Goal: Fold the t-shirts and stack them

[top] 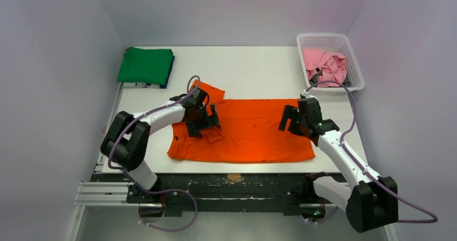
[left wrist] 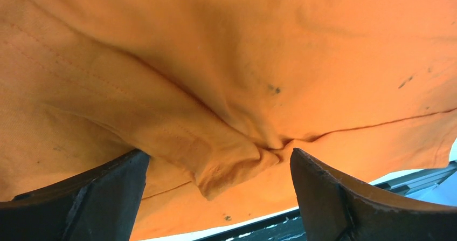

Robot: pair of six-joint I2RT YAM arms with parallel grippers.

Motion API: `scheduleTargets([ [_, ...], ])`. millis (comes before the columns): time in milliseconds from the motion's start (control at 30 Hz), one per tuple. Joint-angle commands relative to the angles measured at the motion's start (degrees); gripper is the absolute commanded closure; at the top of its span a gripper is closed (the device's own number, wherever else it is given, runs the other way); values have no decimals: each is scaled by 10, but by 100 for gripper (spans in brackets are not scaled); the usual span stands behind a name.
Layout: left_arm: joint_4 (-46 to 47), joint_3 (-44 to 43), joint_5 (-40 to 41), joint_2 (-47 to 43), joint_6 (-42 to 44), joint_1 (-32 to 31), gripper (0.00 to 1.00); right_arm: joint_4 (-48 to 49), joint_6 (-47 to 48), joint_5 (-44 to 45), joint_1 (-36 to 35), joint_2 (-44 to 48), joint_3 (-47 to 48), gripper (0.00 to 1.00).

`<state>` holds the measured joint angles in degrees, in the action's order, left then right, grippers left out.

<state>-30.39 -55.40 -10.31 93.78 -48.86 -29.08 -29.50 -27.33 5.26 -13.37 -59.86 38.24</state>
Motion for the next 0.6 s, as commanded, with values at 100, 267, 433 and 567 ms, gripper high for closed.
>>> scheduleTargets([
  [100,1,-104,8,69,26,-3,0,6,7,0,3,5,17,15],
  [267,-17,-153,3,102,33,-3,0,2,4,15,3,10,17,15],
  [433,-27,-219,0,146,41,-3,0,3,1,21,3,11,17,15],
  [567,-53,-278,22,152,57,-2,0,1,0,30,3,11,19,15],
])
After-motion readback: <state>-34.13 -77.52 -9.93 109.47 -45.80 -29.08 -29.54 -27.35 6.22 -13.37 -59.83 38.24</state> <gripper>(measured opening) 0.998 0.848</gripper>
